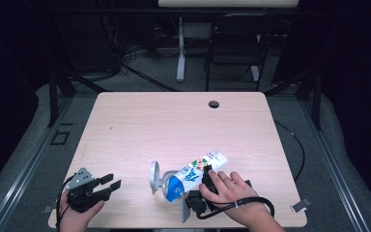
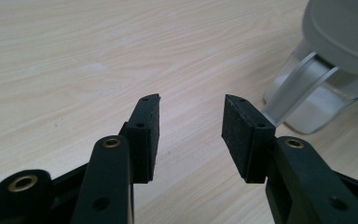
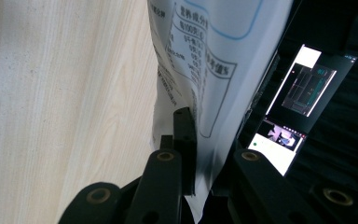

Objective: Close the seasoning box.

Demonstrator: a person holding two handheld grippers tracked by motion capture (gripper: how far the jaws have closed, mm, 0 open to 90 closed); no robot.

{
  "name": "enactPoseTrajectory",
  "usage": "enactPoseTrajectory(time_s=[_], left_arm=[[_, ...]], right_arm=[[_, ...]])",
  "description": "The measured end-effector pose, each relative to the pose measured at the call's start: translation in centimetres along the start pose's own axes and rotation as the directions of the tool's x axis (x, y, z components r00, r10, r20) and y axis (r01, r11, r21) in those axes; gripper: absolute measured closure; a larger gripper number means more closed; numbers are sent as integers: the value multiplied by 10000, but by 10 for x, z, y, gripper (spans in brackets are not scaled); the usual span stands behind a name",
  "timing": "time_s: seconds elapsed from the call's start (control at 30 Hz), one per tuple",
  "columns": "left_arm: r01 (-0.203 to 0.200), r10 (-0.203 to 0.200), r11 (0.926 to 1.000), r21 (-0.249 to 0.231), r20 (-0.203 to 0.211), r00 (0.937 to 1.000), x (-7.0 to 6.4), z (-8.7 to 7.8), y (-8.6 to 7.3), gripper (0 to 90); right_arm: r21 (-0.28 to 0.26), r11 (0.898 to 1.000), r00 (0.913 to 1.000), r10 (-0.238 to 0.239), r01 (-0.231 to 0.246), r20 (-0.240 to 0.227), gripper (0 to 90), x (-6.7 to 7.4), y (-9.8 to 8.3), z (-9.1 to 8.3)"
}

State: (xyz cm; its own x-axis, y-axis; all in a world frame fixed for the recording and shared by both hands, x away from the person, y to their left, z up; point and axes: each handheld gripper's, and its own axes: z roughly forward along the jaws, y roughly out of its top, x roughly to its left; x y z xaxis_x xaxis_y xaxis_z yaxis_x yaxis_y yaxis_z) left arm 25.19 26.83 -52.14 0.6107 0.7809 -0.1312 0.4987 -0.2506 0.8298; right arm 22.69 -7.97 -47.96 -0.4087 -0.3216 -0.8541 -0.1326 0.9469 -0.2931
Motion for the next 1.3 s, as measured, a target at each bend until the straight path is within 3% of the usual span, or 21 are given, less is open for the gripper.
enactPoseTrajectory(time_s=[0.2,0.43,0.67,0.83,1.0,1.1,1.3], left_arm=[[-656,666,9973,-317,329,9972,-20,-11,15,587],[-1404,1473,9867,-819,849,9854,-48,-25,30,602],[-1867,1985,9774,-995,1248,9721,-69,-34,41,606],[-2192,2346,9699,-1059,1663,9578,-89,-31,47,605],[-2859,2987,9541,-897,2094,9311,-113,-20,51,603],[-3120,3201,9474,-715,2230,9208,-123,-13,51,604],[-3518,3544,9346,-525,2208,9087,-137,0,53,604]], right_arm=[[-65,9999,10000,78,-78,-29,850,0,0,1],[37,10000,10000,44,-43,-77,849,-1,1,1],[16,10000,9998,55,-55,-200,849,-3,1,1],[102,9999,9995,59,-56,-307,849,-4,2,1],[277,9996,9994,-104,112,-316,849,-7,4,0],[265,9996,9994,-87,96,-334,850,-7,4,0],[378,9992,9989,-125,142,-456,850,-8,5,-1]])
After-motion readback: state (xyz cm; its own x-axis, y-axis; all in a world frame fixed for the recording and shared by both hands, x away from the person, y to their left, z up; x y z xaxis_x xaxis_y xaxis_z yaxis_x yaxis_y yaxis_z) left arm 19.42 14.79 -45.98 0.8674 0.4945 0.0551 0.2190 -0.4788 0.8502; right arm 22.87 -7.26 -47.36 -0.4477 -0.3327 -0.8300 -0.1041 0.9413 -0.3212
